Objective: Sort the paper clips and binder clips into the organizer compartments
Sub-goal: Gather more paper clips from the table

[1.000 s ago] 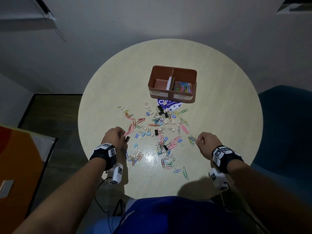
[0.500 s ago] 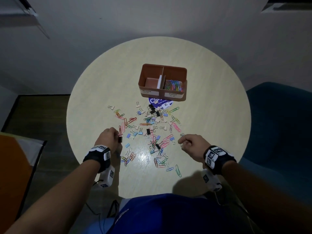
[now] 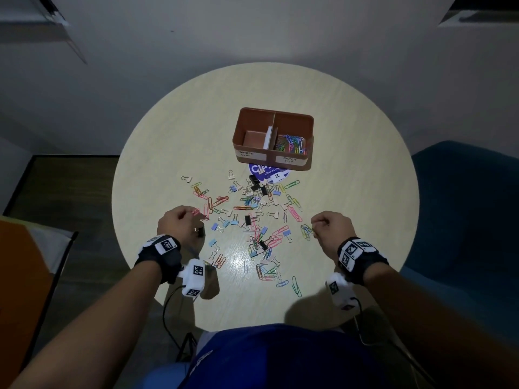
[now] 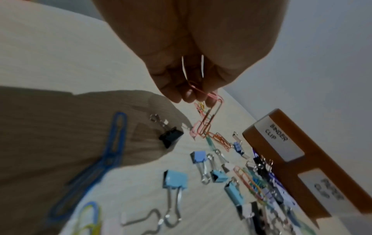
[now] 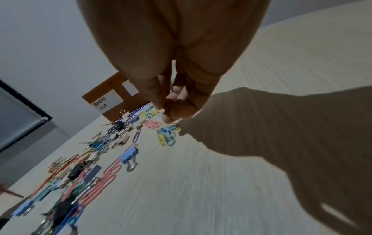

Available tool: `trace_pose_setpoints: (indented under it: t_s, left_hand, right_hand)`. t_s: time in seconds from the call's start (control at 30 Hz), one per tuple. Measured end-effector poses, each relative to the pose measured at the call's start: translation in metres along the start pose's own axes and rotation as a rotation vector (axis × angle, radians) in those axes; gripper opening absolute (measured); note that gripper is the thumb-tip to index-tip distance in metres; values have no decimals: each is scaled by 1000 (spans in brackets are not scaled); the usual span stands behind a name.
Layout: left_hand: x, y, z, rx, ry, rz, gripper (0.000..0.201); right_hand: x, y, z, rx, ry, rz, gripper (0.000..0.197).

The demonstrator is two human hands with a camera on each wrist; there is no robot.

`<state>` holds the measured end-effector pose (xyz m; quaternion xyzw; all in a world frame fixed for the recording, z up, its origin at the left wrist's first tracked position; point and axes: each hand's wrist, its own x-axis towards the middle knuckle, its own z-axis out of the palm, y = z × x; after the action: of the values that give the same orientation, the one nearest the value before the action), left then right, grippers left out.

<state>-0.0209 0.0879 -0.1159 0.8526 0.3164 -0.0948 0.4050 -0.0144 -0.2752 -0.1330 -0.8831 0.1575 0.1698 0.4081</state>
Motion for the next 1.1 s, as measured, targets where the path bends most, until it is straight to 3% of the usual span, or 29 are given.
trace_pose_setpoints:
  t_s: [0.23, 0.47, 0.6, 0.7, 0.87, 1.1]
  left_hand:
    - [6, 2, 3, -149, -43, -108, 20]
    - [-14, 15, 8, -569, -149, -232, 15]
    - [-5, -1, 7, -322, -197, -89, 15]
    - [-15, -1, 9, -244, -82, 3, 6]
    - [-15, 9, 3, -312, -115, -91, 19]
    - [-8, 1, -1, 43, -93, -52, 20]
  right_hand:
    - [2, 3, 1, -157, -21, 8, 7]
    - [3, -9, 11, -304, -85, -14, 16]
    - [7, -15, 10, -310, -61, -38, 16]
    - [14, -22, 8, -256, -7, -78, 13]
    - [35, -38, 7, -245, 45, -114, 10]
    - [53, -51, 18, -380, -57, -45, 13]
